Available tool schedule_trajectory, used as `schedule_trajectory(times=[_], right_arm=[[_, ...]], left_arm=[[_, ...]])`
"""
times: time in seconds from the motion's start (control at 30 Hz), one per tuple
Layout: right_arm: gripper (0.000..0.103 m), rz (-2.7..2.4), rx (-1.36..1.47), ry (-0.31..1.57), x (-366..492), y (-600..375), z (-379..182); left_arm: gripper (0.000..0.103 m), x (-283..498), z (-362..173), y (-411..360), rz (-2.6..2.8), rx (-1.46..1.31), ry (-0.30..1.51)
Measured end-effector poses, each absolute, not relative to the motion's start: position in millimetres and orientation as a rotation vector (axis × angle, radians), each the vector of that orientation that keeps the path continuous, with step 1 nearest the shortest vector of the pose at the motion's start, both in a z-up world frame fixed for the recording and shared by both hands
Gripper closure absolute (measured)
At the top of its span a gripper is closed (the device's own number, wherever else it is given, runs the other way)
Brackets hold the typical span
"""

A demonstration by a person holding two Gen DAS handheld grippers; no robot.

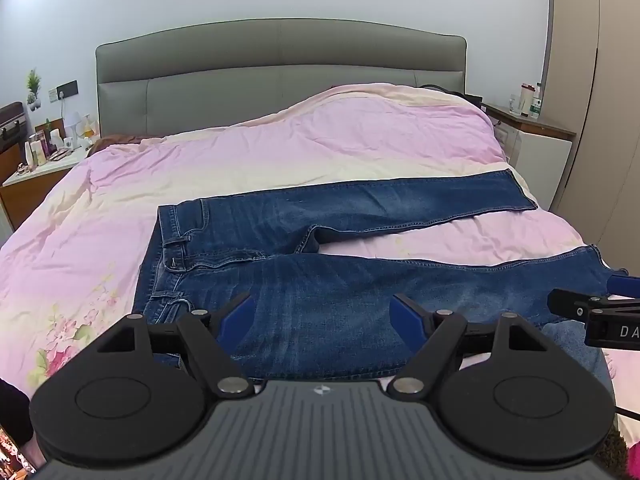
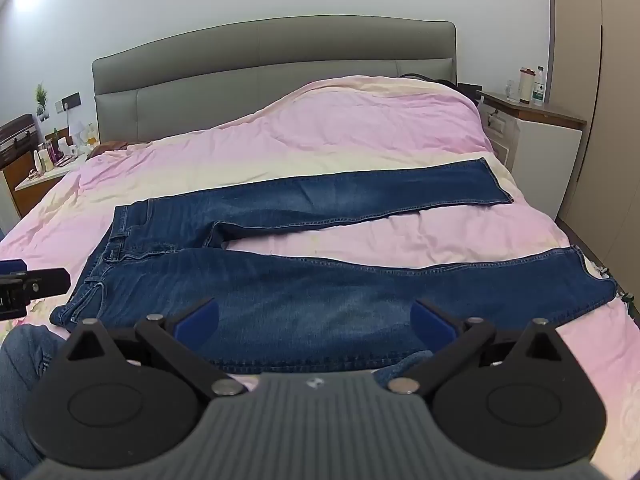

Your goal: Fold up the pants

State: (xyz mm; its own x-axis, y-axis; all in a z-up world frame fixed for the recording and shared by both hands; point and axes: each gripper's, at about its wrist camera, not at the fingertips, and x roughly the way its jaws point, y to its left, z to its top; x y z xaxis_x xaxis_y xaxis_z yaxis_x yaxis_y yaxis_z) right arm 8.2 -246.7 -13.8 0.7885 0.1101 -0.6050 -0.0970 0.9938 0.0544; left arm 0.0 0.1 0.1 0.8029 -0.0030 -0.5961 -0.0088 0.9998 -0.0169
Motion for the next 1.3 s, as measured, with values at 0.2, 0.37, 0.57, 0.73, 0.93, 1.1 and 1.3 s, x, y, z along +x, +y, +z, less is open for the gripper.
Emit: schedule_trajectory(times=[0.2, 0.37, 0.57, 0.73, 0.93, 1.1, 1.3], right_arm=[[0.005, 0.117, 0.032, 0.655, 7, -245, -13], [0.005, 0.118, 0.030, 0.657, 9, -252, -18], [0.005, 0.114, 0.028, 0.661, 10, -251, -16], [0.005, 0.109, 0.024, 0.656, 6, -247, -13], [0.005, 0.110, 0.025, 0.652, 4, -248, -11], [0.005, 0.110, 0.025, 0.644, 1, -251, -7], [0.005, 0.108, 0.023, 0.632, -4, -249, -6]], left_arm=[[0.013, 0, 0, 0, -0.003, -0.022, 0.642], [0.013, 0, 0, 0, -0.003, -0.025, 0.643], [0.013, 0, 0, 0, -0.003, -0.027, 0.644], [0.013, 0, 0, 0, -0.003, -0.028, 0.645], [0.013, -6, -3, 5, -0.007, -0.027, 0.643], [0.013, -6, -2, 5, -0.007, -0.029, 0.640], [0.013, -9, 2, 3, -0.009, -0.041, 0.632]])
